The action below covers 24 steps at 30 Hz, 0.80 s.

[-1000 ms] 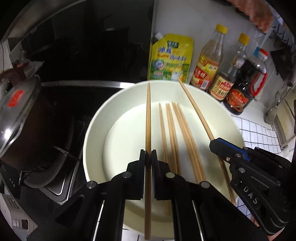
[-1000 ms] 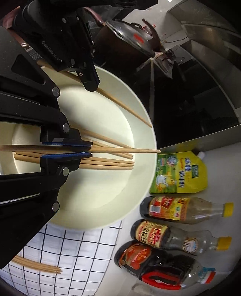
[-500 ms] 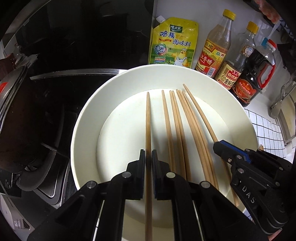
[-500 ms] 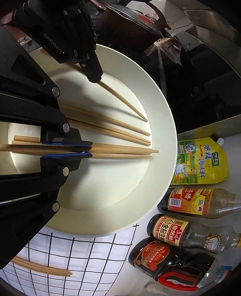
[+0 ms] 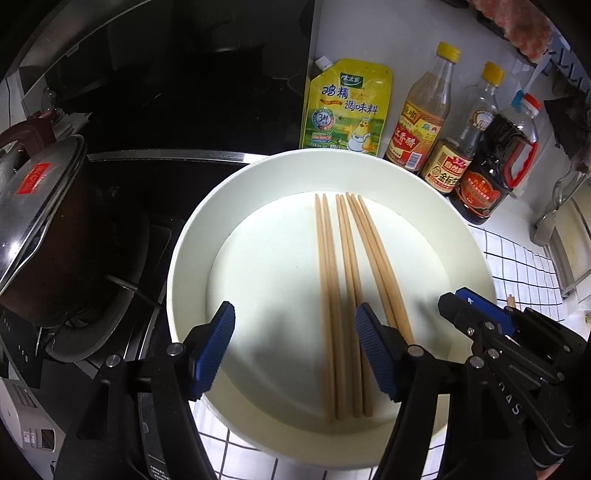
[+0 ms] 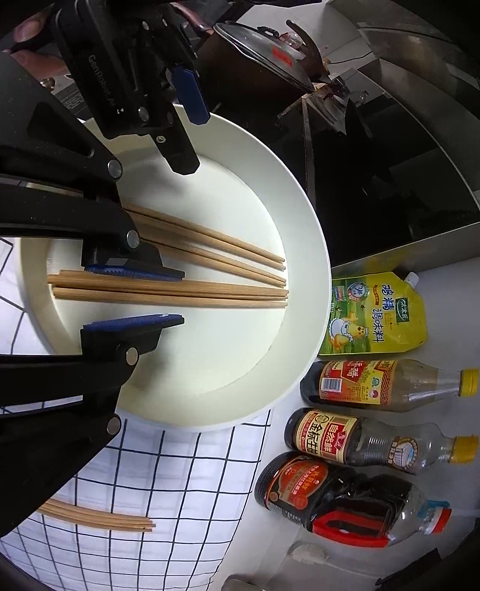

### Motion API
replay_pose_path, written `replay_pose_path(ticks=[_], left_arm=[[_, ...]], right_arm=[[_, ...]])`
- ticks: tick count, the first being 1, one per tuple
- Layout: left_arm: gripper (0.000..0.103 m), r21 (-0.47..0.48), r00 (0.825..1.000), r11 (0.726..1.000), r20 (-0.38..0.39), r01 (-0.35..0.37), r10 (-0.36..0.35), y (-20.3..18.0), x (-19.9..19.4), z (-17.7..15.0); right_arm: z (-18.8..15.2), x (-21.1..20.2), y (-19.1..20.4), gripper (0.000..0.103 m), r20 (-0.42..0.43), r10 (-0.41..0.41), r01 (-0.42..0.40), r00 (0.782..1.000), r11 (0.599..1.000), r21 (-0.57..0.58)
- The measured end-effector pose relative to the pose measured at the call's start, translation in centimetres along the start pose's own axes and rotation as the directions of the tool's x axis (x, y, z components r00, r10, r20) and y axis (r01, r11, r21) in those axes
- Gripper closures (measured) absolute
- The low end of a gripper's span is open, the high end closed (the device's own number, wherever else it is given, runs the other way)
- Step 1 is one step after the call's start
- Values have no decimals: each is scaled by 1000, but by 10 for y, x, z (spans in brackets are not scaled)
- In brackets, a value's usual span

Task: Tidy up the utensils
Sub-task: 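Open the left tool to release its chopstick in the bowl while the right tool opens too, then move both open tools away from the bowl back over the chopstick row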

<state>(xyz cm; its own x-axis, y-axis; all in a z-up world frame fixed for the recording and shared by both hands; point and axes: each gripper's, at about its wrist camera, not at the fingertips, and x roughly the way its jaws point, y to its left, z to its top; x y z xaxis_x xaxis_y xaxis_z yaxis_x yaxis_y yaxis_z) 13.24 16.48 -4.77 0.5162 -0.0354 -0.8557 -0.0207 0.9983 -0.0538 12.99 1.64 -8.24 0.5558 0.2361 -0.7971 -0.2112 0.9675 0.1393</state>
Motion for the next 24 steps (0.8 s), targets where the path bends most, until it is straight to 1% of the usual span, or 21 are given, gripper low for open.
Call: replay_pose_path(ticks=[8,12,16,24], left_arm=[[36,12,1000,1000,20,15,-15,-15,-20,-12],[36,13,999,1000,39,23,-23,-22,-32,-17],[36,12,998,1000,53,29,-29,-31,-42,-24],[36,20,998,999,54,42,-43,-53,-56,-37]], right_arm=[[-15,-31,-10,82,31,-13,12,999,1000,16],[-25,-51,-19,79,50,-22,21,998,999,27],[-35,-66,-29,78,55,-30,28,998,999,35],[-59,-93,-55,78,59,-53,49,997,997,53]])
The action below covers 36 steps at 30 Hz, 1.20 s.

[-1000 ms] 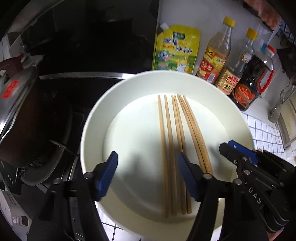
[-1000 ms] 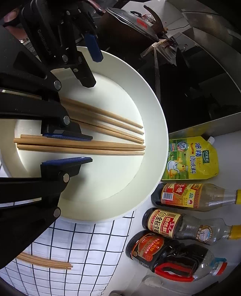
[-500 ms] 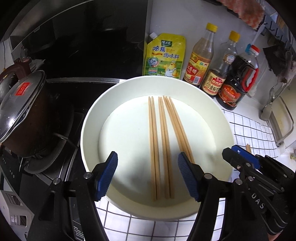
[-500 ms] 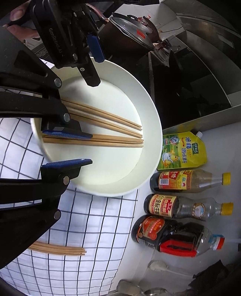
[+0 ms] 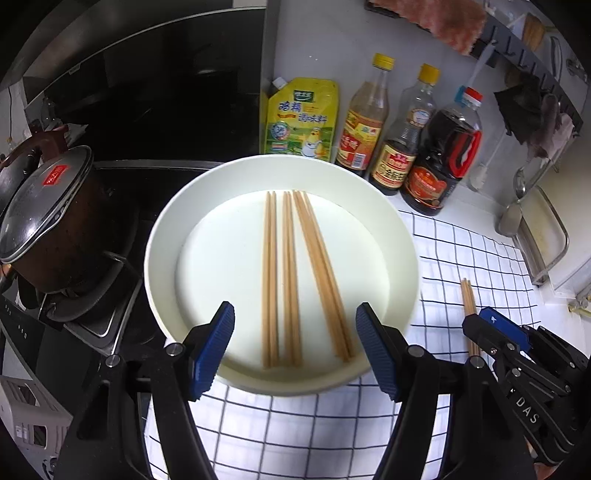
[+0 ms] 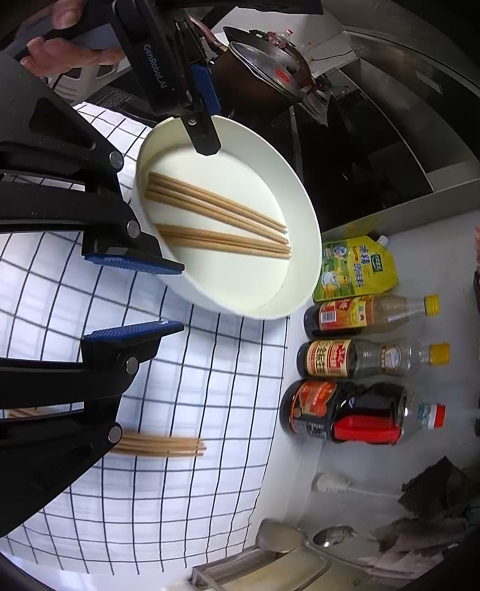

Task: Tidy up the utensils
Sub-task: 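Move both open tools away from the bowl back over the chopstick row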

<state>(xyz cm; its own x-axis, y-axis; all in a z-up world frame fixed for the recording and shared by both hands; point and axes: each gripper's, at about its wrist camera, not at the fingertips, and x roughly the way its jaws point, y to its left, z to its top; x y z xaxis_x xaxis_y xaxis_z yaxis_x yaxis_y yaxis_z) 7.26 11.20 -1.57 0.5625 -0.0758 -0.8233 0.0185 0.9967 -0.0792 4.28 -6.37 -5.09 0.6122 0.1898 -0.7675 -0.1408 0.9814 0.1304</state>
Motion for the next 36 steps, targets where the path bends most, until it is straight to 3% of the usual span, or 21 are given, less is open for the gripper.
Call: replay_pose_path(ticks=[20,36], left_arm=[[29,81,998,996,-30,48,-46,-83,-5,-34],[26,149,994,986,-92,75,-62,-134,14,-60]], right_arm=[[-52,-37,-95,75,-15,-81,82,997,990,113],[-90,-24,-149,71,-65,-119,128,991,979,159]])
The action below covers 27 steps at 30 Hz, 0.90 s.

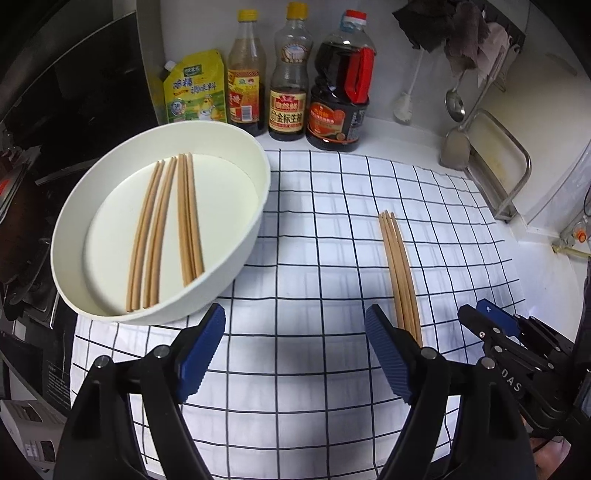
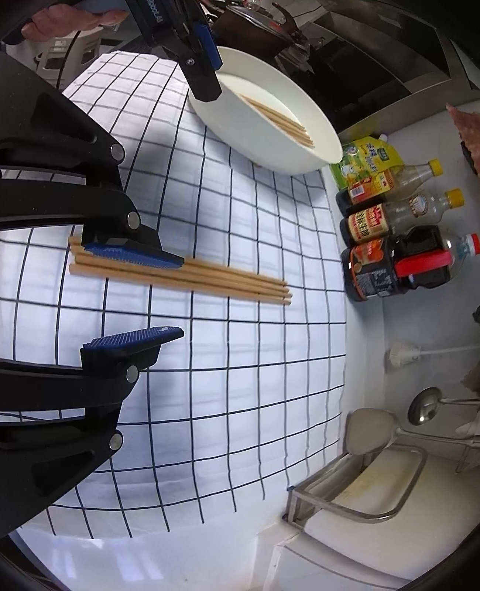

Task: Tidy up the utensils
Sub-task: 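Move both open tools away from the bowl back over the chopstick row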

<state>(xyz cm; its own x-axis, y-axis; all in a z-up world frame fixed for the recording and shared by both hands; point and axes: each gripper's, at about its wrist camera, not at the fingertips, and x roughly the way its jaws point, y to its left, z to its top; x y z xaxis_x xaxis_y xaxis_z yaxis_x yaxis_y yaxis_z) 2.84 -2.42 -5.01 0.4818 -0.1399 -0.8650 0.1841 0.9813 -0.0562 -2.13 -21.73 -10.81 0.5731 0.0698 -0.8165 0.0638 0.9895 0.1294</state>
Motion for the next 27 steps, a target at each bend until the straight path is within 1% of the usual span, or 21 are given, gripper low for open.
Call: replay_pose_path(ticks=[6,10,13,19,25,27], left_arm=[[25,16,999,1000,-41,1,0,-13,18,-7],[25,19,999,1000,-53,-6,7,-15,25,-10],[25,10,998,1000,-61,-8,8,-15,30,-9],[25,8,998,1000,-63,-14,14,-16,35,-7],[25,10,997,1000,-70,-14,15,-18,40,-6],[25,13,997,1000,-73,-12,13,-19,42,-6]], right_arm=[[-9,25,-12,71,-40,0,0,999,1000,5],[-12,38,-8,71,-57,16,-17,998,1000,-10],[-11,45,-4,71,-57,24,-25,998,1000,-15],[-9,57,0,71,-63,9,-11,998,999,-33],[-10,59,5,71,-59,8,-11,998,998,-59],[-11,58,8,71,-54,-8,3,998,997,-80]])
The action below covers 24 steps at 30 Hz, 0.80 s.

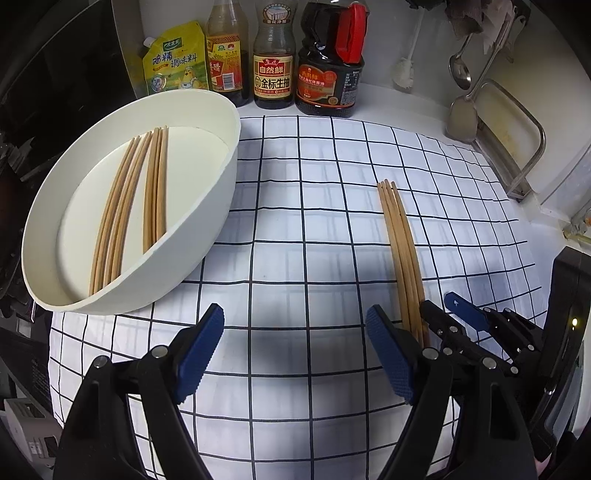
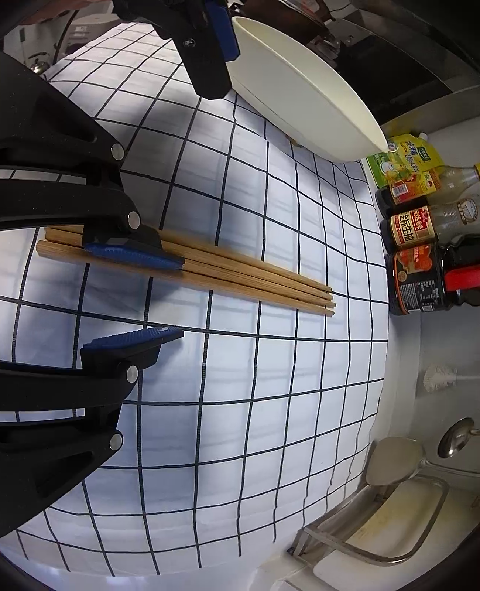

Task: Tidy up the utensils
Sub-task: 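Move both open tools away from the bowl back over the chopstick row, then close the left tool on one chopstick while the right tool grasps another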

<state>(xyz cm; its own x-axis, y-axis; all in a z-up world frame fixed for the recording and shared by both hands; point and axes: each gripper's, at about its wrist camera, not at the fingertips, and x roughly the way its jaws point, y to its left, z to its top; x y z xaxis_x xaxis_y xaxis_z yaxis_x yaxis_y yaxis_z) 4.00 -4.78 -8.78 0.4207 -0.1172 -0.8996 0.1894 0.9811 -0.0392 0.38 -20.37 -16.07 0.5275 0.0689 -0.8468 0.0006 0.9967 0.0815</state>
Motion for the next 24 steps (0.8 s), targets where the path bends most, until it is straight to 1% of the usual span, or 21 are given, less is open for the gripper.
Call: replay_pose_path(ticks=[7,10,14,15,16,18,24], left_arm=[[25,8,1000,1000,-4,8,-8,-6,4,2],[25,14,1000,1000,-1,11,-11,-9,5,2],[25,14,1000,1000,-7,14,-14,-13,9,3],[25,15,1000,1000,-9,17,-16,-14,10,3],[25,17,1000,1000,-11,19,-19,-16,11,3],[25,22,1000,1000,-13,20,-19,-19,13,2],[25,32,1000,999,-10,30,-30,-34,30,3]], right_arm=[[2,1,-1,71,-16,-25,24,1000,999,-28],[2,2,-3,71,-21,-13,13,1000,1000,-21],[3,5,3,72,-26,-35,33,999,997,-63],[4,5,1,79,-25,-24,23,999,998,-59],[4,5,-1,89,-24,-21,19,999,998,-55],[3,4,-6,96,-23,-23,22,999,999,-46],[-3,-3,-32,97,-15,-13,13,1000,1000,5]])
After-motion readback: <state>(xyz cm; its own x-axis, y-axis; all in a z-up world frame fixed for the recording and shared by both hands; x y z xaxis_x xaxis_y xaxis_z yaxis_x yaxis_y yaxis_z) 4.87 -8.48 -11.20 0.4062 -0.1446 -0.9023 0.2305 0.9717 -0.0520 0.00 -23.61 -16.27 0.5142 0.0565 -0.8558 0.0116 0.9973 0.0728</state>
